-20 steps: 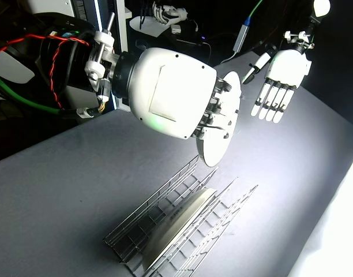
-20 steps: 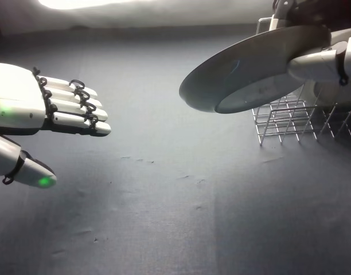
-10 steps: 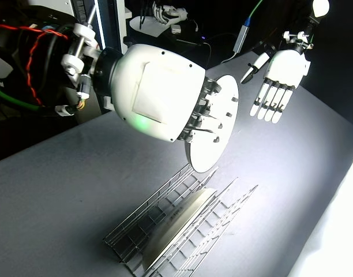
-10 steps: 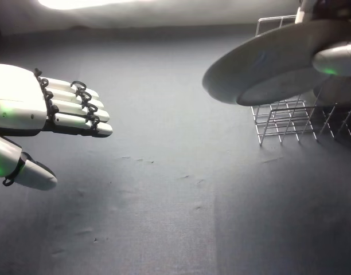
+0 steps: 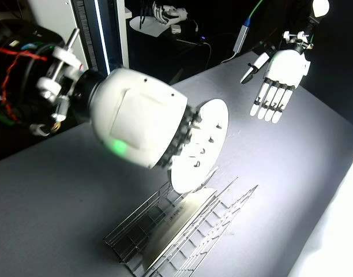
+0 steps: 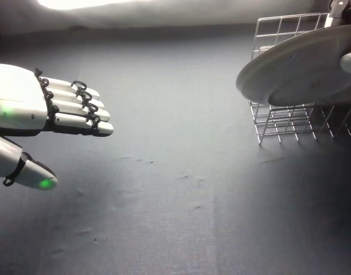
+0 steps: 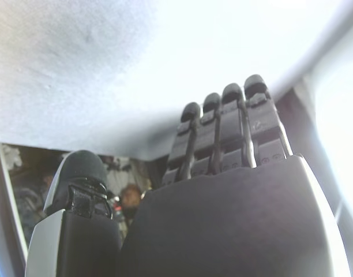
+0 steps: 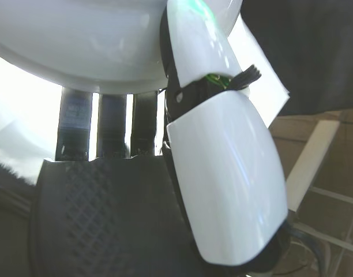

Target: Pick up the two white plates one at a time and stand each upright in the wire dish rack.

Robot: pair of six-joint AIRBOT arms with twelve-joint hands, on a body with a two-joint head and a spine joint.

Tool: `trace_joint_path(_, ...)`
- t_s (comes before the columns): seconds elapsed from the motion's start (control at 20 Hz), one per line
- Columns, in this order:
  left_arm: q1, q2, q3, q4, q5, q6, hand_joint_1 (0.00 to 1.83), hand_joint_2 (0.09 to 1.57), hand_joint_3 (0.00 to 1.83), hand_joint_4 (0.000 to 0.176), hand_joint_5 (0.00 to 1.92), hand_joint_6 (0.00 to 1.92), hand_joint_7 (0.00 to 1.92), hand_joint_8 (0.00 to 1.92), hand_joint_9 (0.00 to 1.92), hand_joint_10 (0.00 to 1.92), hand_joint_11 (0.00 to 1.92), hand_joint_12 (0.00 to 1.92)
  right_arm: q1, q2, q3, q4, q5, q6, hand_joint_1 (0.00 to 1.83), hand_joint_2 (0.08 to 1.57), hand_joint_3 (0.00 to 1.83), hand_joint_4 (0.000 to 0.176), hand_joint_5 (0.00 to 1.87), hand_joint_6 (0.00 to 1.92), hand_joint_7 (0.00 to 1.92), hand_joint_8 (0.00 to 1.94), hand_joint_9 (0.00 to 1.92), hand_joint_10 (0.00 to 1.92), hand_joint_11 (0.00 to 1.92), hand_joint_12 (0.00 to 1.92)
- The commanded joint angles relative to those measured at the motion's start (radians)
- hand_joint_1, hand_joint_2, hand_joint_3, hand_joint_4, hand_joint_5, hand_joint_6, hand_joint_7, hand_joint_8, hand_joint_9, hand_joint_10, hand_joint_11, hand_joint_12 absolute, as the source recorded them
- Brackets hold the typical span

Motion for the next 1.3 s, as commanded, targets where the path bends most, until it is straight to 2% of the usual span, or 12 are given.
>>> trace_joint_path(0.0,-0.012,0.002,-0.001,-0.062,-0.023,0.0,0.0,1.26,0.01,0.0,0.01,0.0,0.01,0.0,0.0,0.0,0.0,0.0,0.009,-0.002,0.011,0.015,0.15,0.011,1.36,1.16,0.0,0.0,0.86,1.19,0.83,0.99,0.89,1.34,0.69,1.51)
trace_joint_path(0.2,-0.012,0.002,-0.004,-0.062,-0.023,0.0,0.0,1.25,0.0,0.0,0.04,0.01,0.03,0.01,0.01,0.01,0.02,0.01,-0.029,-0.03,0.044,-0.007,0.162,0.003,1.36,1.16,0.0,0.0,0.87,1.18,0.84,0.97,0.88,1.35,0.73,1.54)
trace_joint_path(0.4,-0.012,0.002,-0.005,-0.062,-0.023,0.0,0.0,1.26,0.0,0.0,0.04,0.01,0.02,0.0,0.0,0.0,0.0,0.0,-0.072,-0.051,0.071,-0.023,0.18,-0.005,1.35,1.17,0.0,0.0,0.85,1.23,0.82,1.01,0.86,1.35,0.65,1.52)
trace_joint_path(0.5,-0.013,0.002,-0.006,-0.062,-0.023,0.0,0.0,1.26,0.0,0.0,0.06,0.01,0.04,0.01,0.02,0.01,0.02,0.01,-0.083,-0.065,0.092,-0.025,0.185,-0.012,1.36,1.14,0.0,0.0,0.89,1.16,0.88,0.94,0.92,1.28,0.69,1.52)
trace_joint_path(0.6,-0.014,0.002,-0.006,-0.062,-0.023,0.0,0.0,1.26,0.0,0.0,0.07,0.01,0.05,0.01,0.04,0.01,0.04,0.02,-0.088,-0.075,0.109,-0.038,0.185,-0.016,1.36,1.15,0.0,0.0,0.89,1.18,0.87,0.94,0.88,1.31,0.66,1.5)
trace_joint_path(0.75,-0.015,0.002,-0.008,-0.062,-0.023,-0.001,0.0,1.26,0.0,0.0,0.05,0.0,0.02,0.0,0.01,0.0,0.0,0.01,-0.103,-0.092,0.14,-0.063,0.185,-0.026,1.35,1.18,0.0,0.0,0.86,1.25,0.81,1.06,0.8,1.38,0.58,1.5)
trace_joint_path(0.95,-0.015,0.002,-0.01,-0.062,-0.023,-0.001,0.0,1.26,0.0,0.0,0.07,0.01,0.05,0.01,0.03,0.01,0.03,0.02,-0.114,-0.101,0.16,-0.101,0.185,-0.047,1.35,1.18,0.0,0.0,0.88,1.24,0.8,1.07,0.8,1.39,0.59,1.49)
trace_joint_path(1.0,-0.015,0.002,-0.012,-0.062,-0.023,-0.001,0.0,1.26,0.0,0.0,0.06,0.0,0.04,0.01,0.02,0.01,0.01,0.02,-0.114,-0.101,0.16,-0.113,0.185,-0.048,1.17,1.2,0.0,0.0,0.83,1.22,0.77,0.57,0.72,0.87,0.56,1.42)
trace_joint_path(1.05,-0.015,0.002,-0.012,-0.062,-0.023,-0.001,0.0,1.26,0.0,0.0,0.08,0.01,0.07,0.01,0.05,0.02,0.03,0.03,-0.114,-0.102,0.16,-0.128,0.185,-0.05,1.12,1.23,0.0,0.0,0.77,1.29,0.82,0.26,0.74,0.59,0.53,1.41)
trace_joint_path(1.1,-0.015,0.002,-0.012,-0.062,-0.023,-0.001,0.0,1.26,0.0,0.0,0.09,0.01,0.08,0.01,0.05,0.01,0.03,0.03,-0.114,-0.102,0.16,-0.145,0.185,-0.057,1.09,1.26,0.0,0.0,0.72,1.35,0.88,0.04,0.79,0.35,0.52,1.38)
trace_joint_path(1.25,-0.016,0.002,-0.013,-0.062,-0.023,-0.001,0.0,1.26,0.0,0.0,0.07,0.0,0.05,0.0,0.03,0.0,0.02,0.03,-0.114,-0.102,0.16,-0.171,0.185,-0.07,1.07,1.29,0.0,0.0,0.66,1.45,0.86,0.0,0.81,0.16,0.49,1.3)
